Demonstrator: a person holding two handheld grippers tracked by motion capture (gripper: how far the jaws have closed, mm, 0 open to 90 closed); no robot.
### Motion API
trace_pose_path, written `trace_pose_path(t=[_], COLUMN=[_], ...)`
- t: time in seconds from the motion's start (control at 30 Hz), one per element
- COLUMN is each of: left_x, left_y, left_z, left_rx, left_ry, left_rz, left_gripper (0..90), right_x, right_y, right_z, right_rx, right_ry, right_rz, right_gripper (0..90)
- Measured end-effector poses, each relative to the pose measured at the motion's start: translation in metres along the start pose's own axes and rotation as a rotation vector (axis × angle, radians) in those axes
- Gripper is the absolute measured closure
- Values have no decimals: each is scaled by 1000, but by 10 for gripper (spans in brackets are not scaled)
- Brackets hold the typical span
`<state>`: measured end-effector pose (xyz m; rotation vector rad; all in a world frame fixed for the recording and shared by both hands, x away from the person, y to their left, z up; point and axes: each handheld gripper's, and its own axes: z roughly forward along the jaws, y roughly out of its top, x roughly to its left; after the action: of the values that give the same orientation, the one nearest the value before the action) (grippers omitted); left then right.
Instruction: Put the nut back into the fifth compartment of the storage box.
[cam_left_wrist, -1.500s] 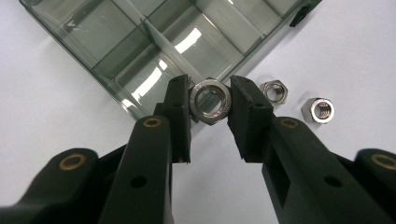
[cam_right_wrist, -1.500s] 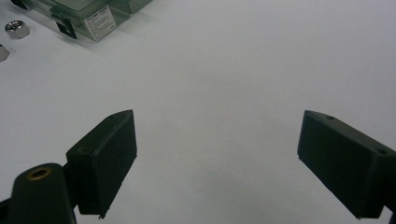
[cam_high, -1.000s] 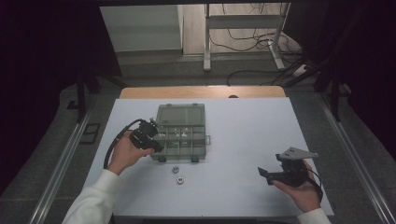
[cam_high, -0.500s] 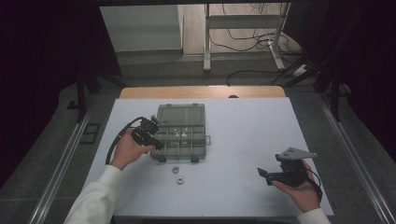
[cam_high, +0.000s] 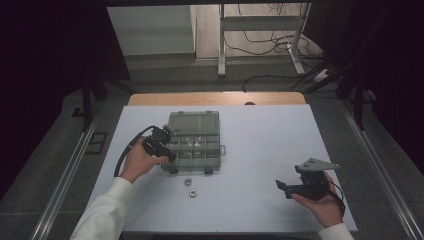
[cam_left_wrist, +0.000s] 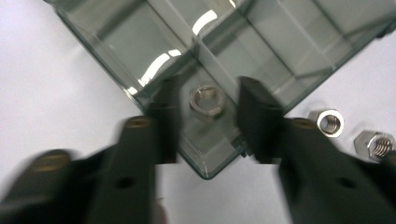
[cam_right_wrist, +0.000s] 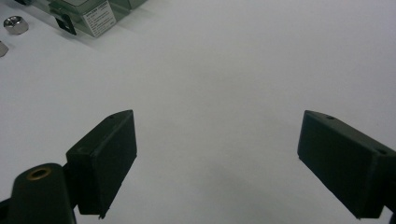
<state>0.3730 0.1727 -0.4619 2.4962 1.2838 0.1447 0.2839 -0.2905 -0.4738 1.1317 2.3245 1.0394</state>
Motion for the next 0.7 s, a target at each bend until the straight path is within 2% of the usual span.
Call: trace_pose_path(t=[0.1,0.23,0.27,0.3,0.53,0.7], left_x=[-3,-6,-8,-9,-13,-19], left_y=[-2,-5,-8,-10,-23,-33], left_z=[-5,-10,-14,-15,-17,-21], left_rx=[-40,-63,-97,-108,-129,-144], left_ry=[40,48,44,39,-18,-38], left_rz=[-2,6,-1,-1,15,26], left_gripper=[270,134,117,112,78,81], right_x=[0,0,0,0,1,1], right_y=[0,0,0,0,0,0], right_z=[0,0,0,0,0,-1], right_rx=[1,1,0,0,1,-3], right_ry=[0,0,0,0,0,-2], right_rz=[-1,-2,-1,-1,-1,0], right_gripper=[121,121,121,121,120,120])
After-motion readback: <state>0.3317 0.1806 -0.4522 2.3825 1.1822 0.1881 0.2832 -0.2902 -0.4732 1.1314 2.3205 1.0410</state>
